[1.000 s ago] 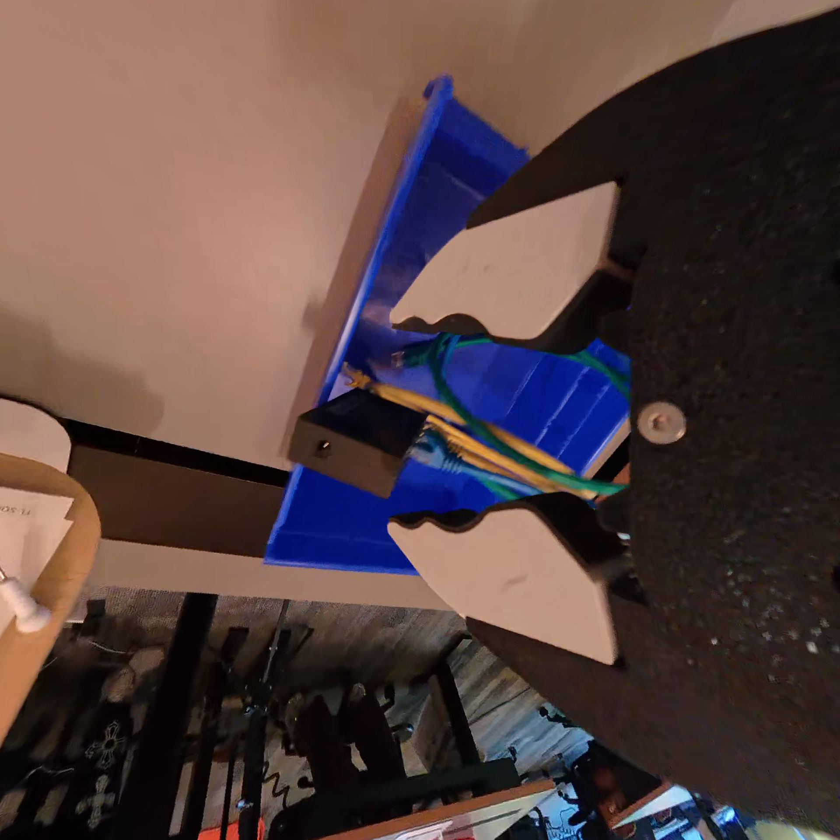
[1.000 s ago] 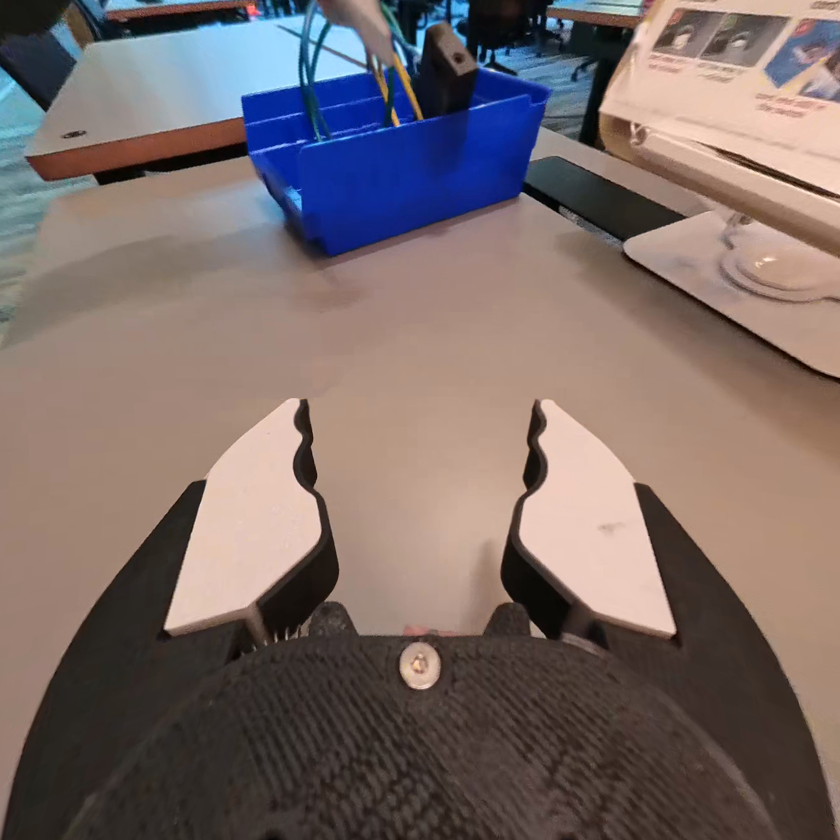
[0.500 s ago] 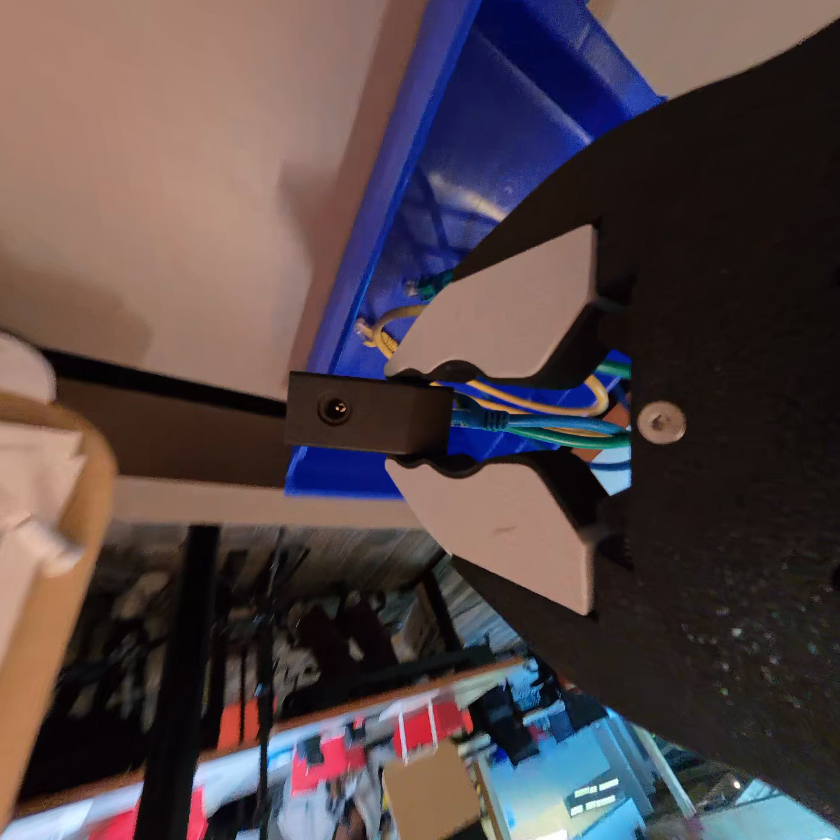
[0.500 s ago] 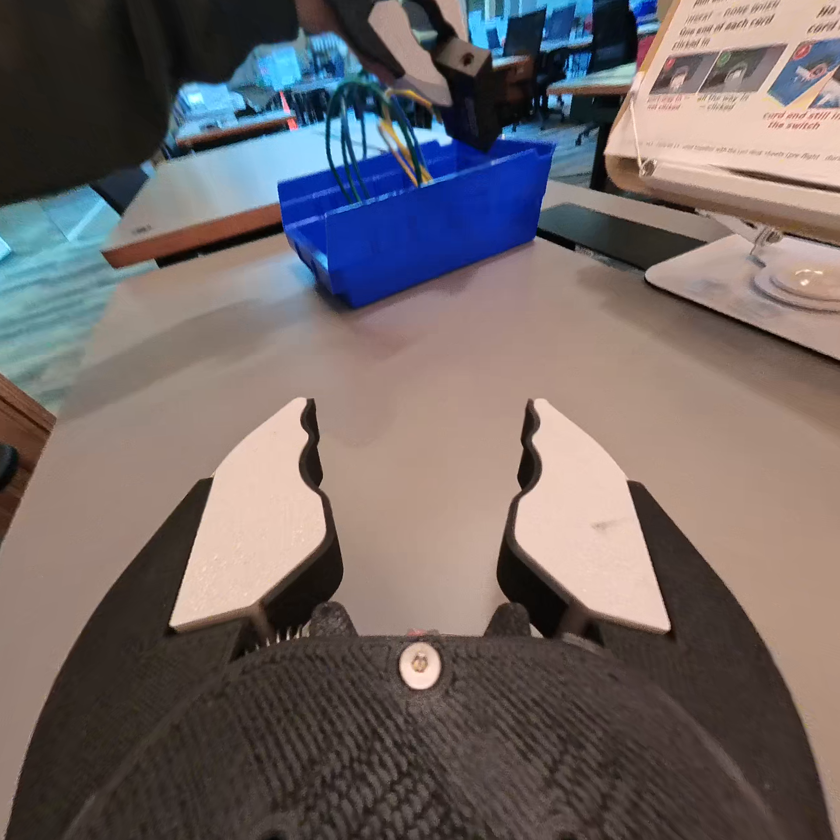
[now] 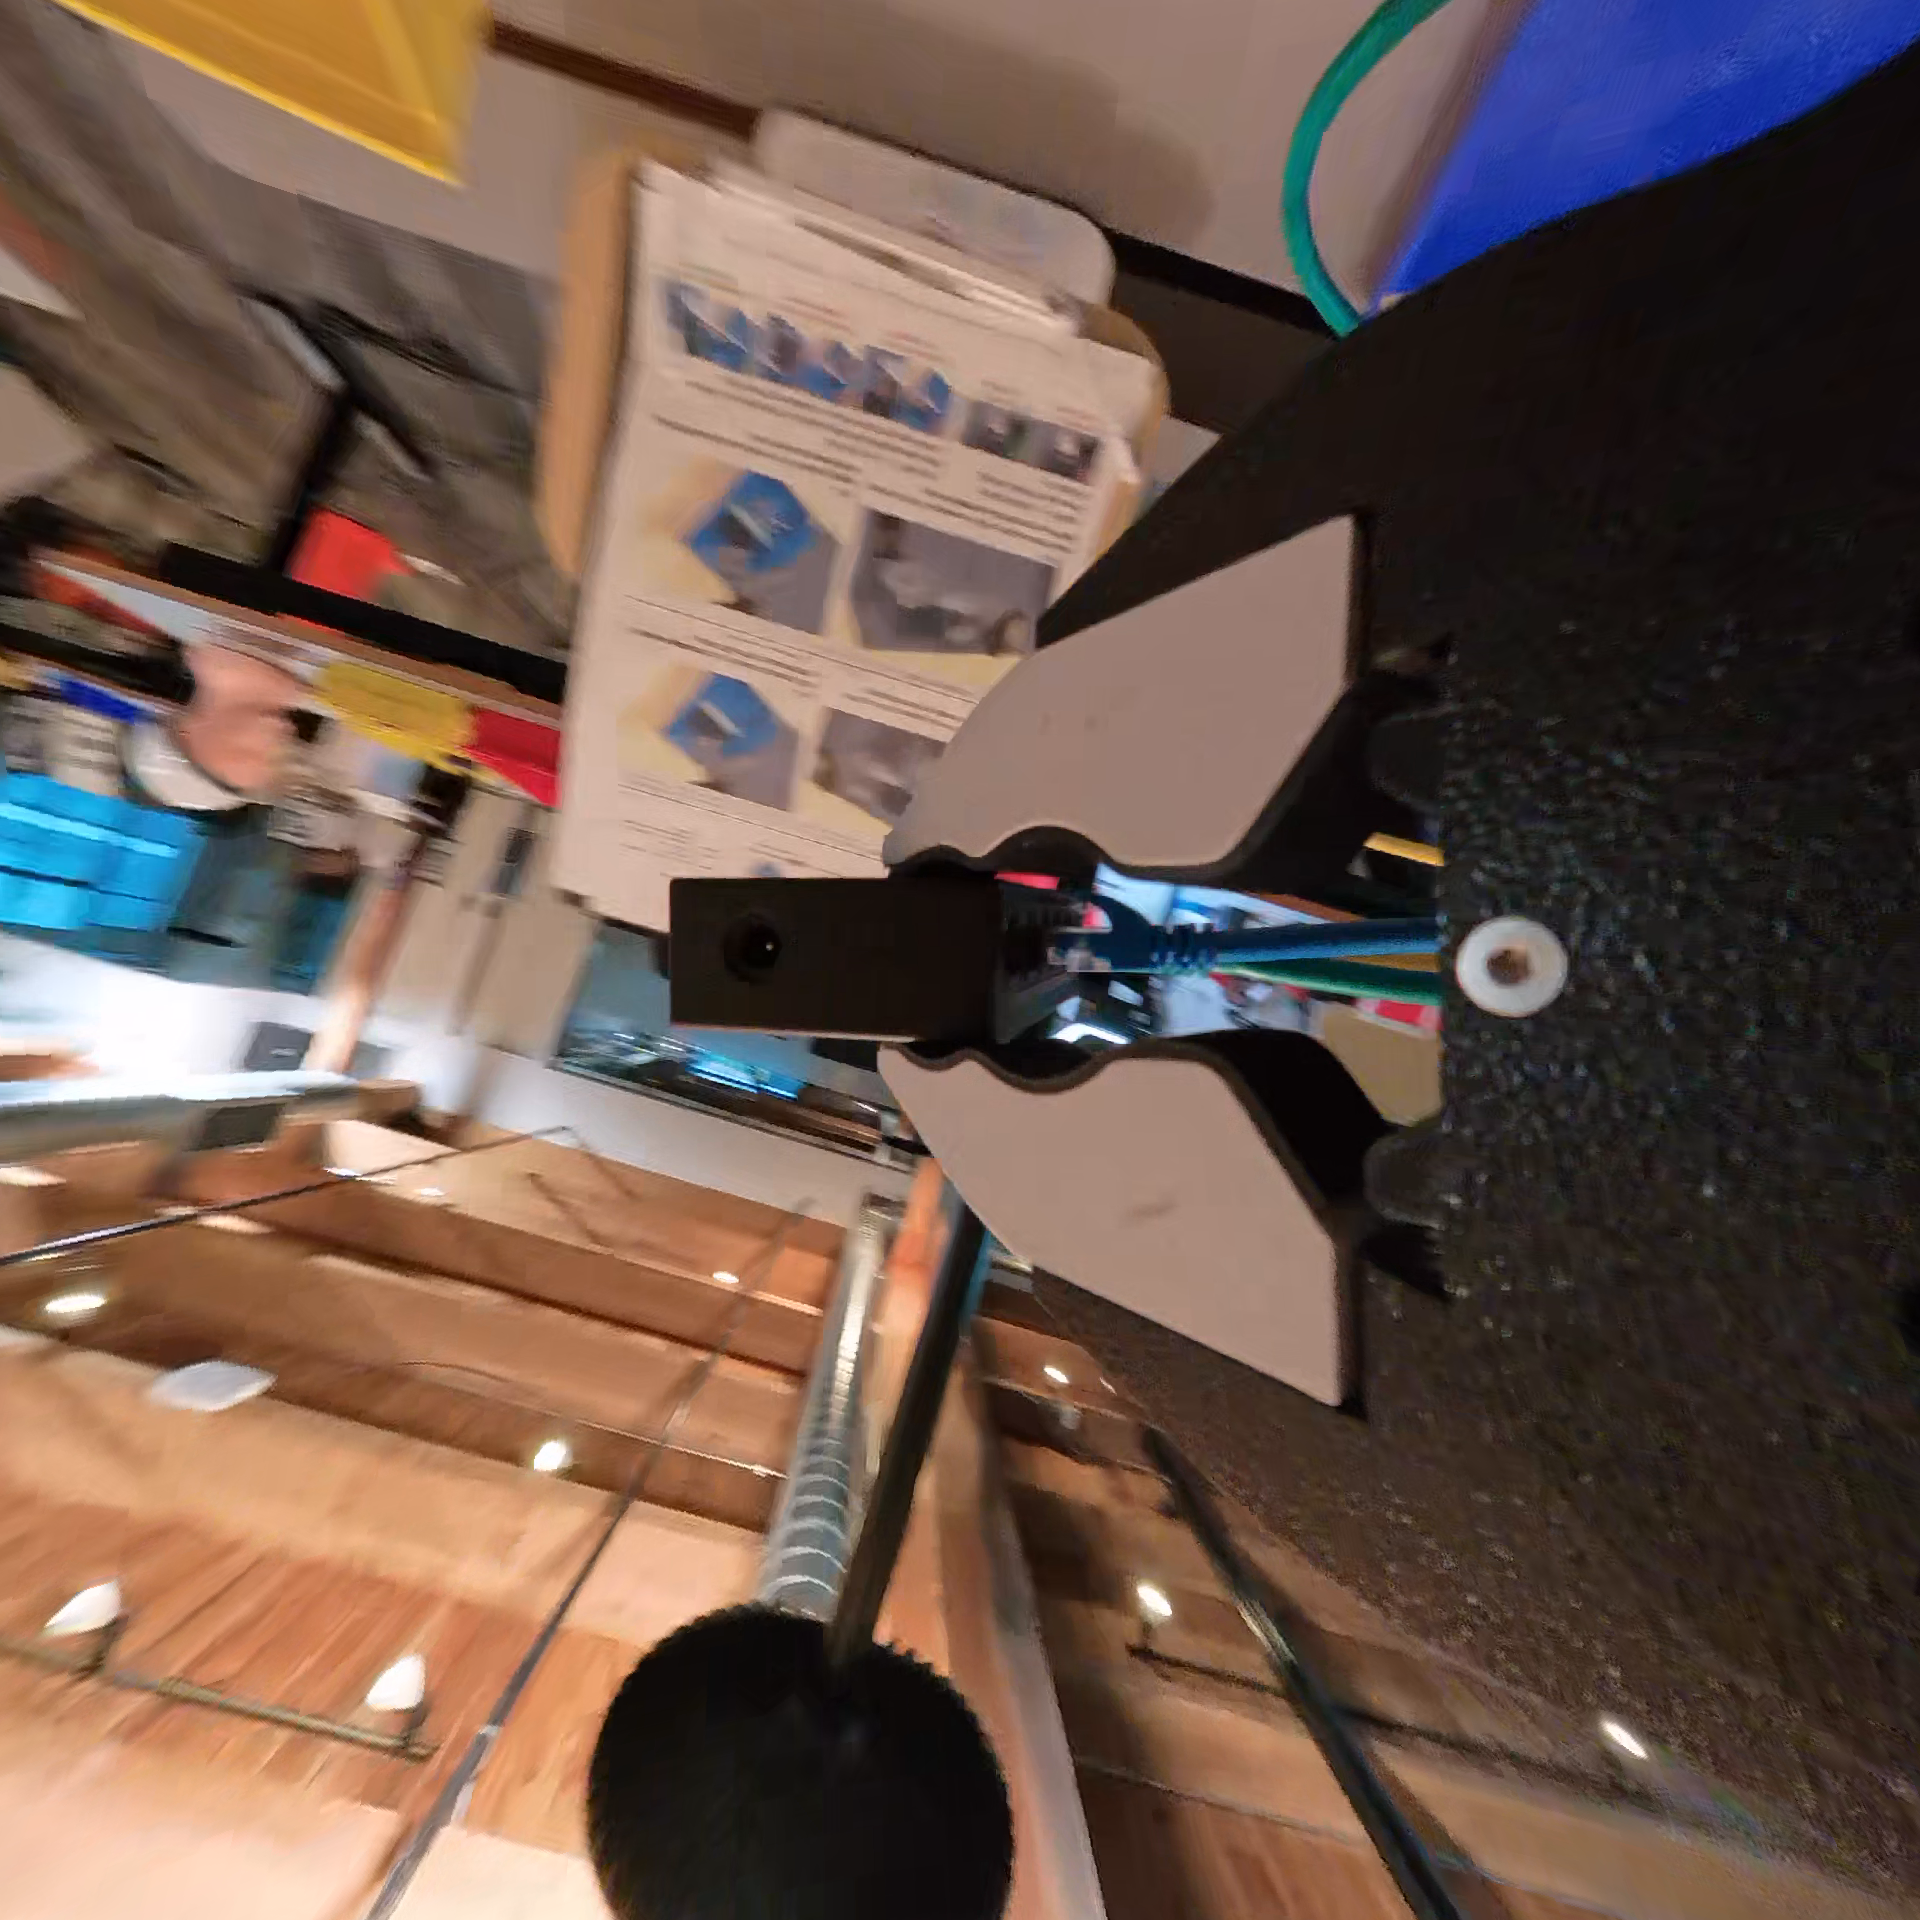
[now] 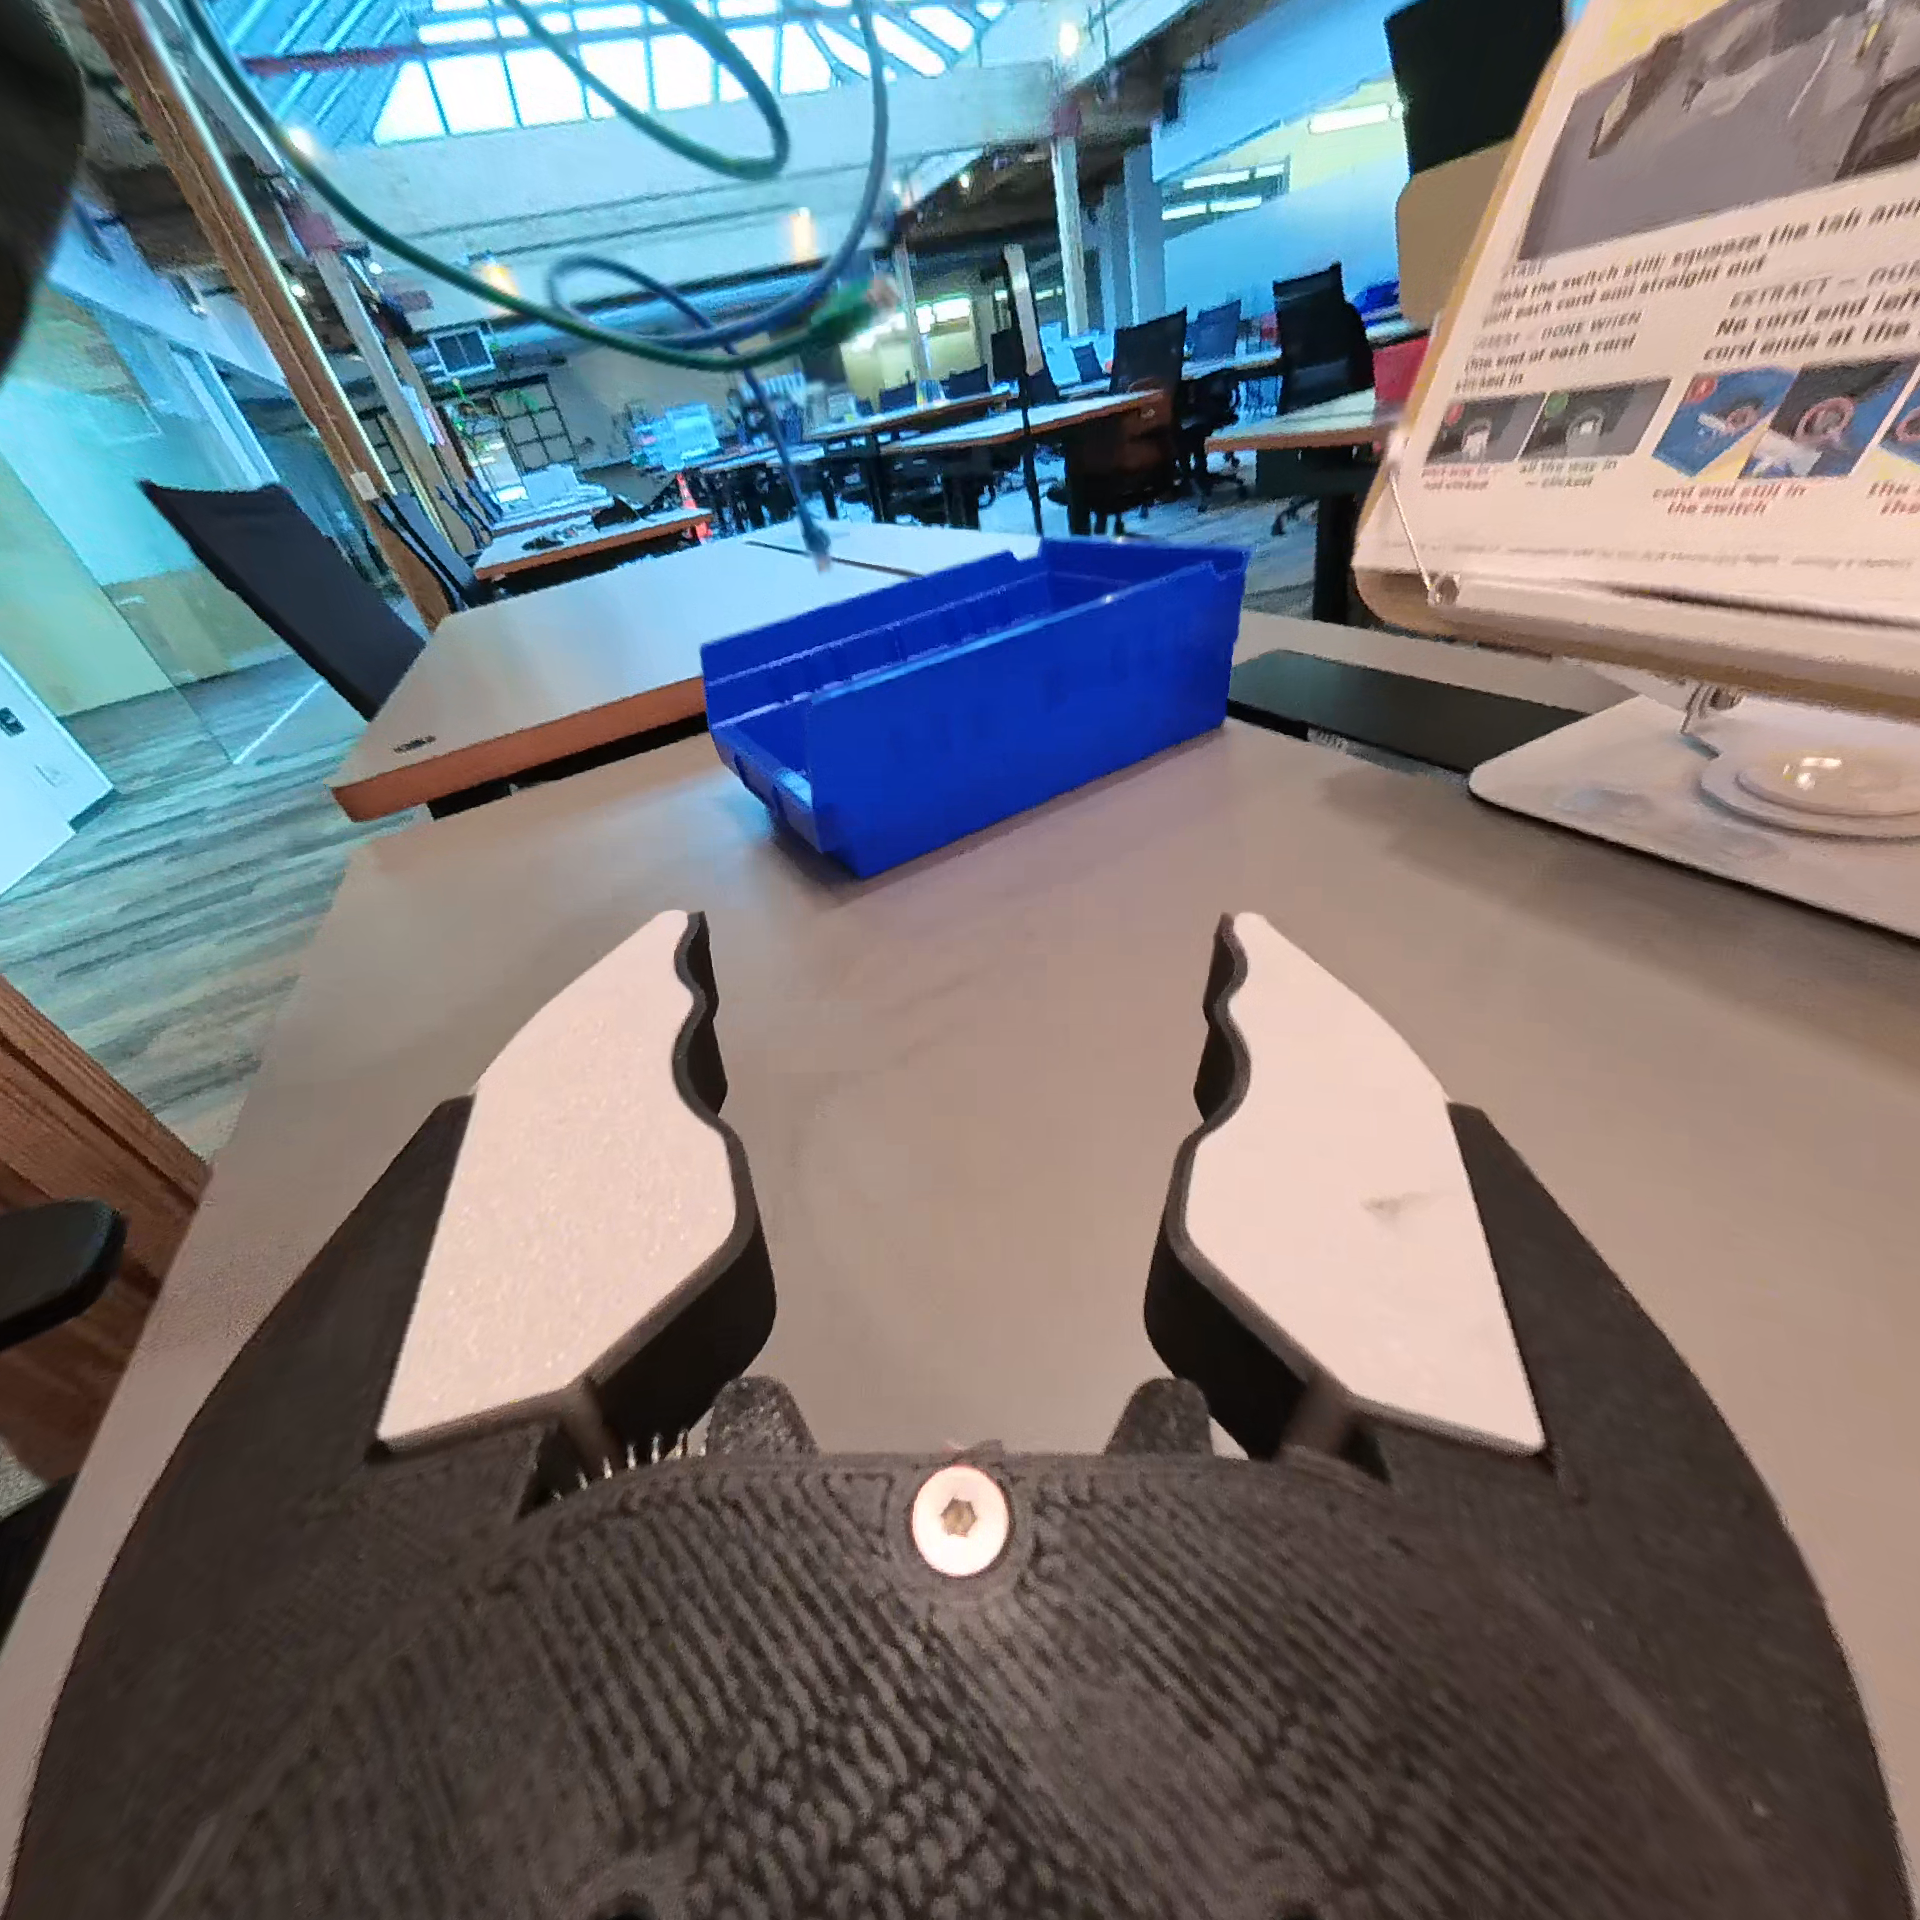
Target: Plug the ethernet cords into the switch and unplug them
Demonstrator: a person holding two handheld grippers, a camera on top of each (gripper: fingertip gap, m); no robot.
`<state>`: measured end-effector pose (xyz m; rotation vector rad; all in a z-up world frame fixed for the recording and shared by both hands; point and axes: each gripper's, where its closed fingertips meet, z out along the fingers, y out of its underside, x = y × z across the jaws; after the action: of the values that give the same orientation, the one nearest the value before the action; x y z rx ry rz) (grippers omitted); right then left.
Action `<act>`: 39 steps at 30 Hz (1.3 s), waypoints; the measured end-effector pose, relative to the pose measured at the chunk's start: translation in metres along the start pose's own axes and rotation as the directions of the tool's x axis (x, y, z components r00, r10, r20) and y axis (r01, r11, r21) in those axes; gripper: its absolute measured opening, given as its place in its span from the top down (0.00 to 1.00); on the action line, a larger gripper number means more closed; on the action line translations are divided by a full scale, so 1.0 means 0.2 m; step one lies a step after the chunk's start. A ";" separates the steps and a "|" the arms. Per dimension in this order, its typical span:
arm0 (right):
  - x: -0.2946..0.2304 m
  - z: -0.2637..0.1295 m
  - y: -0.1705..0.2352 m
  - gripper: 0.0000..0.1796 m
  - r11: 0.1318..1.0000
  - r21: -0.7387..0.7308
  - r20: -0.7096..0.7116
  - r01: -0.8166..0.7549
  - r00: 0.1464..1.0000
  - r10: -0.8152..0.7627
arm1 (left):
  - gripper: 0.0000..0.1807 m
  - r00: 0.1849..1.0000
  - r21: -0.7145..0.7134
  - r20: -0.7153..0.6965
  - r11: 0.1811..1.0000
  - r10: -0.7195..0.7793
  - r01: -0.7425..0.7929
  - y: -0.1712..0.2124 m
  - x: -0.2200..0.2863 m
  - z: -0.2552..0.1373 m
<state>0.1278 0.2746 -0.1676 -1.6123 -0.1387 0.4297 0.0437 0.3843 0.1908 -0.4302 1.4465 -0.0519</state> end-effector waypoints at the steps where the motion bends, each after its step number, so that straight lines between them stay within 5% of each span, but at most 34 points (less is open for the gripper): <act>1: -0.02 -0.02 -0.04 0.50 1.000 0.016 -0.001 0.017 1.000 -0.017 | 0.85 1.000 0.041 -0.007 0.999 -0.015 0.015 -0.07 0.00 -0.03; 9: -0.21 -0.22 -0.45 0.48 0.987 0.143 -0.018 0.073 0.997 -0.071 | 0.85 0.988 0.199 -0.135 0.974 -0.081 0.107 -0.40 0.52 -0.08; 20: -0.30 -0.48 -0.38 0.36 0.994 0.089 0.034 -0.056 0.998 0.053 | 0.85 0.963 0.223 -0.245 0.961 -0.109 0.166 -0.63 1.48 -0.05; 24: -0.27 -0.46 -0.34 0.32 0.996 0.066 0.039 -0.055 0.998 0.052 | 0.86 0.964 0.240 -0.254 0.961 -0.076 0.139 -0.69 1.59 -0.07; 32: -0.46 -0.44 -0.34 0.33 0.993 0.068 0.268 -0.097 0.960 0.076 | 0.85 0.951 0.260 -0.296 0.951 -0.088 0.169 -0.73 1.64 -0.12; 39: -0.43 -0.40 -0.32 0.38 0.995 0.074 0.197 -0.068 0.979 0.052 | 0.85 0.955 0.253 -0.292 0.960 -0.045 0.123 -0.74 1.68 -0.13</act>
<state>0.0880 0.1770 -0.0860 -1.4963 -0.2189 0.6327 0.0979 0.1444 -0.0822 -0.2672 1.6746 -0.3895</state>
